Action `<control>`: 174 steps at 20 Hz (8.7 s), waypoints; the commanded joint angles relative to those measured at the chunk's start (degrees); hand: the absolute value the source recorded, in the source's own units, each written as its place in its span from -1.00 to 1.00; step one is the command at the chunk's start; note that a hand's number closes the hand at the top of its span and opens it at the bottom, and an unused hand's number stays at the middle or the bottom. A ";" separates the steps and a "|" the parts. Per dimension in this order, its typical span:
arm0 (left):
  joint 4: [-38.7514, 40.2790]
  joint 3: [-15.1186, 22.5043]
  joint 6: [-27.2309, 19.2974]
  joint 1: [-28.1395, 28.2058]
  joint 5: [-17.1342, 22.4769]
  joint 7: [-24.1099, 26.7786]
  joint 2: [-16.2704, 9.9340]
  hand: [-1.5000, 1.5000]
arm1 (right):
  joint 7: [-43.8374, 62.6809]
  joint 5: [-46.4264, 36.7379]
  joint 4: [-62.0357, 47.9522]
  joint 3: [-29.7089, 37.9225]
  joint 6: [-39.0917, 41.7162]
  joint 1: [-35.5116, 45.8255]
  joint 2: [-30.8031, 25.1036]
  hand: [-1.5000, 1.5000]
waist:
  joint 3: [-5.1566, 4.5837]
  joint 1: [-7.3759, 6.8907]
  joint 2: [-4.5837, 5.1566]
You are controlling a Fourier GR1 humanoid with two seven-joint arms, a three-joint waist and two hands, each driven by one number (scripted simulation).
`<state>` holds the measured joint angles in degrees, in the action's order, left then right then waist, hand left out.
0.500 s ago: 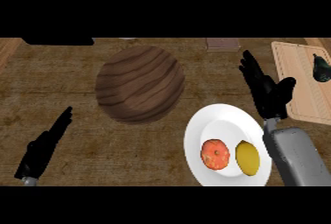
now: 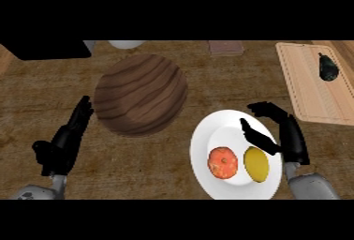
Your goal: Pick the lemon from the plate and place it in the bowl
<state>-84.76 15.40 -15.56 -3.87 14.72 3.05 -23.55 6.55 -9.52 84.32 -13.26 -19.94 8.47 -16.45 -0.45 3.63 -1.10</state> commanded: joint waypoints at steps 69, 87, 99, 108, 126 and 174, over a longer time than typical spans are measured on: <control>-3.13 -10.16 9.74 -2.21 -12.41 -4.49 14.85 0.00 | 13.93 -14.24 26.45 -0.65 0.87 -29.96 13.24 -1.00 | 0.45 -3.50 1.08; 0.26 -10.59 9.43 -4.47 -15.27 -3.56 18.30 0.00 | 11.20 -22.73 9.87 -0.66 5.07 -21.84 9.18 1.00 | 0.43 -3.49 1.17; -3.67 -10.19 10.79 -1.14 -16.20 -5.06 19.39 0.00 | 2.42 -24.65 8.95 -4.26 0.28 -25.31 12.26 1.00 | 0.45 -3.52 1.06; -2.47 -7.15 12.49 -7.30 -15.91 -8.12 20.32 0.00 | -19.64 -14.35 14.38 -35.73 39.26 -7.62 7.57 1.00 | 0.66 -11.24 2.04; -3.95 -11.70 11.55 -1.57 -15.93 -6.04 18.31 0.00 | 3.45 16.42 37.95 -8.29 55.99 19.33 8.54 1.00 | 0.40 -3.87 1.05; -0.54 -10.84 12.94 -7.64 -17.10 -7.13 21.14 0.00 | -44.65 -11.35 -65.33 -4.79 35.62 64.93 16.45 -1.00 | 0.43 -7.04 2.38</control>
<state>-86.76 5.01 -3.11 -10.89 -3.04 -4.33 -2.64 -33.20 -23.23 22.72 -20.53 11.90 71.21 0.00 -0.04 -3.90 1.32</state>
